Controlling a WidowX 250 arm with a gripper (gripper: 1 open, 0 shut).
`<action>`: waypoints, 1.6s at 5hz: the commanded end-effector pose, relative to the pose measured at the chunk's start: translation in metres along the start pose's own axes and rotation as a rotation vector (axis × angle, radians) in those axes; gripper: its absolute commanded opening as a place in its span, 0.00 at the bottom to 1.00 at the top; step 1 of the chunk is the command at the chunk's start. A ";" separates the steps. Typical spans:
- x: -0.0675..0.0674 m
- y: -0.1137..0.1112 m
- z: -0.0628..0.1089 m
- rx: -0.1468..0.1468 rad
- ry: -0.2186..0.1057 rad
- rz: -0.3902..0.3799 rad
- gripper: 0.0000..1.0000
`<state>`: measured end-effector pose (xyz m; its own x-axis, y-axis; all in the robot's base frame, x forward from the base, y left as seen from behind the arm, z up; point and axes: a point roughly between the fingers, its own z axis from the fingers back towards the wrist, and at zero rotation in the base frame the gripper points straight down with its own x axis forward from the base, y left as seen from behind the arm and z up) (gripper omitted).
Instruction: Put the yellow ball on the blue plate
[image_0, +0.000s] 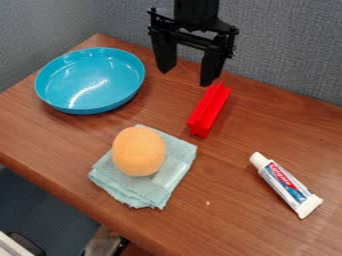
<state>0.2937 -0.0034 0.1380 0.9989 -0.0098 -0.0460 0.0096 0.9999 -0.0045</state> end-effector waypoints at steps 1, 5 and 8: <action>-0.003 0.001 -0.007 -0.001 0.021 0.001 1.00; -0.051 0.021 -0.045 0.046 0.058 -0.003 1.00; -0.055 0.025 -0.063 0.066 0.070 0.022 1.00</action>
<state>0.2343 0.0168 0.0716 0.9897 0.0054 -0.1430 0.0020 0.9987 0.0515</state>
